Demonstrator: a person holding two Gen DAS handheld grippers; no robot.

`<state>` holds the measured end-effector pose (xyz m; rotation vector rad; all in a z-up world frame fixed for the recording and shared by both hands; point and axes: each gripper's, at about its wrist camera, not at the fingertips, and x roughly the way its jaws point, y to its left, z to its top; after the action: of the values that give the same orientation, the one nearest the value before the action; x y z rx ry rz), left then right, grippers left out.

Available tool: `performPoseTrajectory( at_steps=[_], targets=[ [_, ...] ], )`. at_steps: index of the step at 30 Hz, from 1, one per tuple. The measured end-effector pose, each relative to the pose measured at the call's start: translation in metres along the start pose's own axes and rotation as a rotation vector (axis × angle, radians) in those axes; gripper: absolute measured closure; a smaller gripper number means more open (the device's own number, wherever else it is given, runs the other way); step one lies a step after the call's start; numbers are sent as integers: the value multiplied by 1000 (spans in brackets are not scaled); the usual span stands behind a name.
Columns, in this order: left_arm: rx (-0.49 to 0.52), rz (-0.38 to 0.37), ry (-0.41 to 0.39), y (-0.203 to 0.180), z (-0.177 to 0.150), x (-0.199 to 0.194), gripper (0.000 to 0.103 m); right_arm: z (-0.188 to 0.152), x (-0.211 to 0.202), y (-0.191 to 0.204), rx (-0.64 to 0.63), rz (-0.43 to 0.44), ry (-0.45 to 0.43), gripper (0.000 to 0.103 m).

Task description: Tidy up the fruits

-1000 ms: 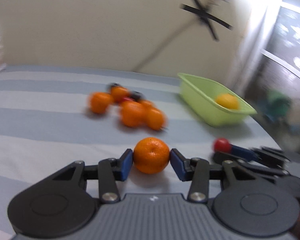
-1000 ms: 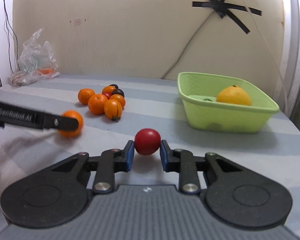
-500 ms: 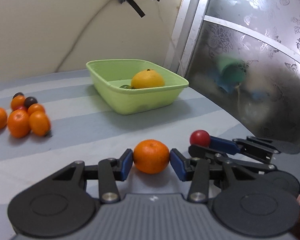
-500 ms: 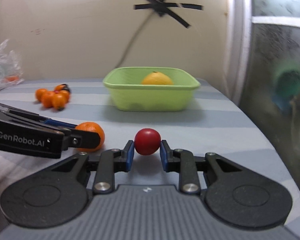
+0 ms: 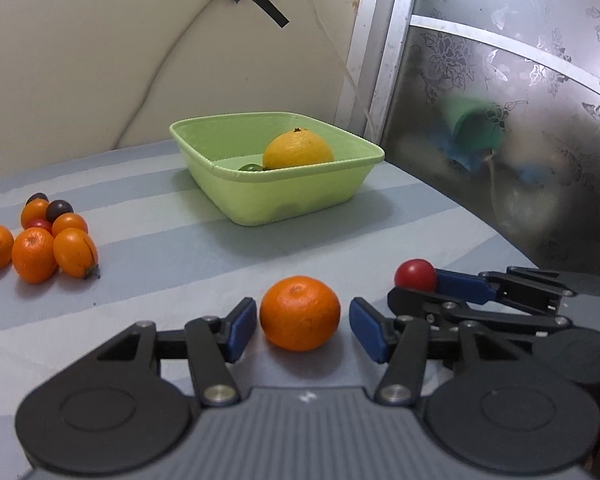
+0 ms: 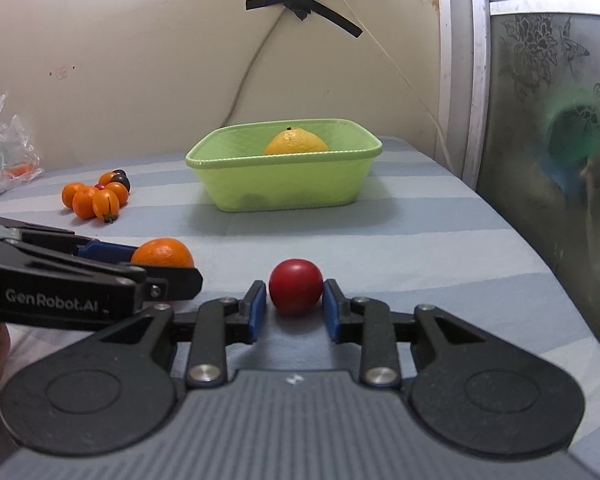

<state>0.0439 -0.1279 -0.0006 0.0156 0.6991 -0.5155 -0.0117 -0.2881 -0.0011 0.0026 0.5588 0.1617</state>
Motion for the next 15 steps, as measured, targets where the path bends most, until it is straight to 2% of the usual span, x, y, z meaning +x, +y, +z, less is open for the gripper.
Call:
performPoseTrajectory(
  at_steps=[15],
  targets=[
    [-2, 60, -45, -5, -9, -3, 51, 0, 2, -4, 10, 14, 1, 69]
  ],
)
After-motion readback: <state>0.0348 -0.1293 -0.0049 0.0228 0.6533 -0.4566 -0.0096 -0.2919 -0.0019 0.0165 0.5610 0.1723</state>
